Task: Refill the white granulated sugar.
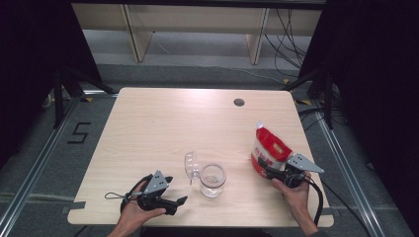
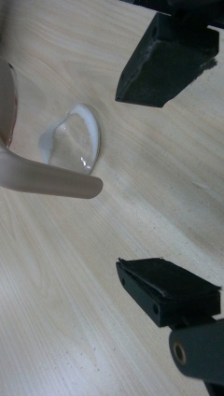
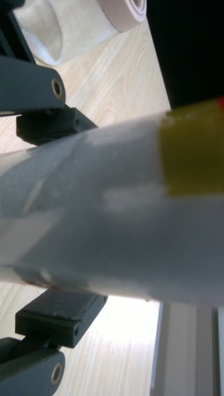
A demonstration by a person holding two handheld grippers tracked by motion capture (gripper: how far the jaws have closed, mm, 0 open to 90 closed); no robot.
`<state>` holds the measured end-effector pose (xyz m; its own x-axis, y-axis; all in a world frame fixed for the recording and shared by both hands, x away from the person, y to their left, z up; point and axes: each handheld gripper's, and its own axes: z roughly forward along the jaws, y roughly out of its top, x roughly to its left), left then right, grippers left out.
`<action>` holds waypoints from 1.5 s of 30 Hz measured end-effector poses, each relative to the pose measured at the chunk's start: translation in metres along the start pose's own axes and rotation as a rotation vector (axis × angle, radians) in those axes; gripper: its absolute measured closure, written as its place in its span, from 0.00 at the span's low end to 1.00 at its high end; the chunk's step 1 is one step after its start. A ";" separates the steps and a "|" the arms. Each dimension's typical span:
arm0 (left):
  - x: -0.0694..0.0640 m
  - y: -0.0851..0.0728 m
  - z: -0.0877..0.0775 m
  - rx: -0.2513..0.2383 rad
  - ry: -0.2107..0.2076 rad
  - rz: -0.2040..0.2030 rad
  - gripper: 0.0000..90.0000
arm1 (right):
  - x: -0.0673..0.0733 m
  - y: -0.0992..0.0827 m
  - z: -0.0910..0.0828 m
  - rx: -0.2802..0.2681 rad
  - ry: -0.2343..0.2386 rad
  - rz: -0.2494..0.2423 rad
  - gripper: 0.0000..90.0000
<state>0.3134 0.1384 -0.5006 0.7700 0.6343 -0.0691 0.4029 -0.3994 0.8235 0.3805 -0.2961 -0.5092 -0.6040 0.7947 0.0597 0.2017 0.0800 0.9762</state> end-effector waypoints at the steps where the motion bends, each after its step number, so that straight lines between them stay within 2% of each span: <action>1: -0.001 0.000 0.000 -0.002 -0.003 -0.007 0.17 | -0.002 0.001 -0.001 0.020 -0.008 -0.030 0.36; 2: -0.001 0.000 0.000 -0.003 -0.004 -0.007 0.17 | 0.000 0.000 -0.001 0.026 -0.007 0.003 0.37; 3: -0.001 0.000 0.000 -0.004 -0.004 -0.007 0.17 | -0.001 0.000 -0.001 0.018 -0.015 -0.014 0.37; 6: 0.000 0.000 0.000 -0.001 0.002 -0.002 0.17 | 0.000 -0.001 0.000 0.014 -0.007 0.009 0.38; 7: 0.000 0.000 0.000 -0.001 0.002 -0.001 0.17 | -0.001 -0.002 0.001 0.008 -0.006 0.002 0.38; 9: -0.001 0.000 0.000 -0.005 -0.003 -0.008 0.17 | 0.002 -0.001 0.000 0.041 -0.002 0.044 0.39; 10: -0.001 0.000 0.000 -0.006 -0.003 -0.009 0.17 | 0.002 -0.002 0.000 0.034 0.009 0.054 0.40; 11: -0.001 0.000 0.000 -0.006 -0.003 -0.009 0.17 | 0.002 -0.002 0.001 0.037 0.010 0.055 0.40; 12: -0.001 0.000 0.000 -0.007 -0.003 -0.008 0.17 | 0.001 -0.003 0.001 0.034 -0.004 0.031 0.40; 14: -0.001 0.000 0.000 -0.006 -0.003 -0.008 0.17 | 0.001 -0.003 0.002 0.028 0.011 0.038 0.40; 16: -0.002 0.000 0.001 -0.020 -0.006 -0.016 0.17 | 0.002 -0.003 0.002 0.039 0.011 0.068 0.41; 17: -0.002 0.000 0.001 -0.018 -0.007 -0.015 0.17 | 0.001 -0.004 0.004 0.006 0.008 0.052 0.42; 18: -0.001 0.000 0.000 -0.012 -0.005 -0.009 0.17 | -0.002 -0.004 0.004 -0.002 0.005 0.014 0.42; 19: -0.001 0.000 0.000 -0.010 -0.006 -0.008 0.17 | -0.002 -0.004 0.006 -0.013 0.022 0.010 0.44; 21: -0.001 0.000 0.000 -0.010 -0.006 -0.008 0.17 | -0.001 -0.006 0.007 -0.037 0.024 0.025 0.45; 22: -0.001 0.000 0.001 -0.007 -0.006 -0.007 0.17 | -0.003 -0.005 0.007 -0.029 0.024 0.007 0.45; 23: -0.001 -0.001 0.001 -0.014 -0.004 -0.002 0.17 | 0.000 -0.005 0.005 -0.002 0.023 0.054 0.45; 24: -0.001 0.000 0.001 -0.009 -0.007 -0.002 0.17 | -0.002 -0.005 0.006 -0.006 0.031 0.037 0.45; 25: -0.002 -0.001 0.001 -0.019 -0.009 -0.013 0.17 | -0.002 -0.006 0.007 -0.024 0.018 0.027 0.44; 26: -0.002 0.000 0.001 -0.019 -0.009 -0.008 0.17 | -0.003 -0.005 0.006 -0.008 0.018 0.013 0.43; 27: -0.001 0.000 0.001 -0.018 -0.008 -0.009 0.17 | 0.000 -0.005 0.005 0.026 0.014 0.054 0.41; 28: -0.001 0.000 0.000 -0.010 -0.007 -0.008 0.17 | 0.000 -0.005 0.006 0.022 0.016 0.056 0.41; 29: -0.001 0.000 0.000 -0.009 -0.006 -0.007 0.17 | 0.000 -0.006 0.007 -0.017 0.003 0.031 0.42; 30: -0.001 0.000 0.001 -0.012 -0.006 -0.002 0.17 | -0.002 -0.005 0.007 -0.004 0.014 0.013 0.44; 31: -0.002 0.000 0.001 -0.018 -0.008 -0.010 0.17 | -0.001 -0.006 0.008 -0.018 0.019 0.017 0.45; 33: -0.001 0.000 0.000 0.003 0.002 0.009 0.17 | 0.002 -0.005 0.006 0.004 0.006 0.043 0.48; 34: -0.002 0.000 0.001 -0.011 0.002 -0.004 0.17 | 0.002 -0.005 0.005 0.015 0.006 0.032 0.49; 35: -0.002 0.000 0.001 -0.011 0.001 -0.001 0.17 | 0.000 -0.004 0.006 0.001 0.005 -0.002 0.50; 36: -0.001 0.000 0.001 0.001 0.005 0.014 0.17 | 0.000 -0.003 0.005 0.007 0.006 0.000 0.51; 37: -0.002 0.000 0.001 -0.015 -0.010 -0.010 0.17 | 0.002 -0.003 0.005 0.010 0.001 0.012 0.51; 39: -0.001 -0.001 0.001 -0.010 -0.006 -0.001 0.17 | 0.001 -0.002 0.005 0.013 -0.003 -0.019 0.52; 40: -0.001 -0.001 0.001 -0.012 -0.006 -0.005 0.17 | 0.002 -0.001 0.003 0.035 -0.007 -0.016 0.52; 41: -0.002 -0.001 0.001 -0.018 -0.007 -0.008 0.17 | 0.005 -0.001 0.003 0.030 -0.006 -0.004 0.52; 42: -0.002 -0.001 0.001 -0.019 -0.008 -0.004 0.17 | 0.003 -0.001 0.003 0.022 0.025 -0.016 0.53; 43: -0.002 -0.001 0.001 -0.018 -0.008 -0.011 0.17 | 0.002 -0.001 0.002 0.033 0.010 -0.039 0.53; 45: -0.002 -0.001 0.001 -0.017 -0.009 -0.010 0.17 | 0.004 0.001 0.001 0.039 0.017 -0.036 0.53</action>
<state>0.3119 0.1365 -0.5016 0.7700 0.6326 -0.0825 0.4024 -0.3812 0.8323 0.3793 -0.2926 -0.5087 -0.6241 0.7808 0.0282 0.2093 0.1323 0.9689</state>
